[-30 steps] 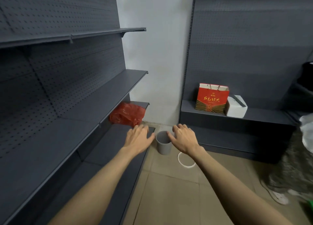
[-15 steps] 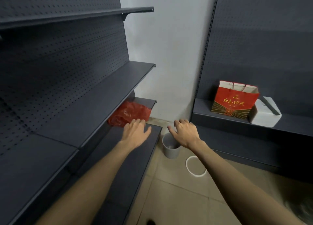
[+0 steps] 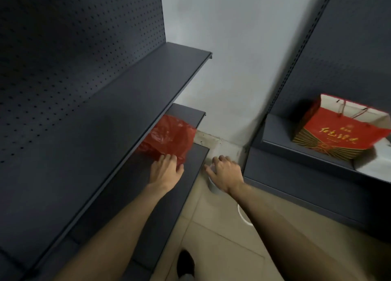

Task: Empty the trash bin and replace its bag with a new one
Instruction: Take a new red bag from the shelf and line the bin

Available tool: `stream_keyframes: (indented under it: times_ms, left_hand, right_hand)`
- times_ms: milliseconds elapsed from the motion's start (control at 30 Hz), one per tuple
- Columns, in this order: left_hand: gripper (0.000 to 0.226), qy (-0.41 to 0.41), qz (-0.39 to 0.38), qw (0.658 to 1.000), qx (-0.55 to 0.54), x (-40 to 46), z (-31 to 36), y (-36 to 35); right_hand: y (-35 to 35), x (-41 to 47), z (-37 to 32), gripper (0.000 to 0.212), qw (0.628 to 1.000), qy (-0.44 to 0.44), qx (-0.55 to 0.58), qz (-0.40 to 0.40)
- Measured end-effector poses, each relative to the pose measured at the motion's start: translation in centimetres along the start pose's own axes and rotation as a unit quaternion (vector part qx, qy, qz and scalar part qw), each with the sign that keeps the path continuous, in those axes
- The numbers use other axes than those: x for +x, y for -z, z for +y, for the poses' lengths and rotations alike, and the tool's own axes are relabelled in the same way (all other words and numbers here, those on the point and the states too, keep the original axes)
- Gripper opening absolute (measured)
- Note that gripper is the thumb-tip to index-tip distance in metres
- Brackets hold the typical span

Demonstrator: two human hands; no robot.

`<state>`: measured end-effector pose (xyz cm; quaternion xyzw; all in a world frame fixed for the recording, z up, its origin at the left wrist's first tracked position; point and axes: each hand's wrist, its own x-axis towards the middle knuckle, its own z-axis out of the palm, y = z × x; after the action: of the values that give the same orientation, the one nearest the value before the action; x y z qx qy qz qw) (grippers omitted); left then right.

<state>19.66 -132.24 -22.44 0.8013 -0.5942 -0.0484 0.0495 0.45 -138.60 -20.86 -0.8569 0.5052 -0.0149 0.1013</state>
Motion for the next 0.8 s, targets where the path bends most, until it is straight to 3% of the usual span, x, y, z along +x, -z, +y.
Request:
stream_keyframes:
  times_ms: [200, 533, 700, 800]
  left_hand:
    - [0.037, 0.044, -0.038, 0.998, 0.008, 6.0, -3.1, -6.0]
    - [0.04, 0.1, -0.098, 0.99, 0.026, 11.9, -7.1, -19.3]
    - [0.049, 0.182, -0.126, 0.972, -0.078, 12.8, -8.0, -24.5]
    - [0.036, 0.188, -0.086, 0.968, -0.145, 13.0, -7.7, -26.2]
  right_hand:
    - [-7.0, 8.0, 0.8, 0.053, 0.998, 0.023, 0.031, -0.049]
    - [-22.2, 16.6, -0.7, 0.048, 0.987, 0.102, 0.105, -0.058]
    - [-28.3, 18.0, -1.2, 0.055, 0.979, 0.093, 0.163, -0.081]
    - [-30.2, 18.8, -1.7, 0.054, 0.971, 0.052, 0.211, -0.1]
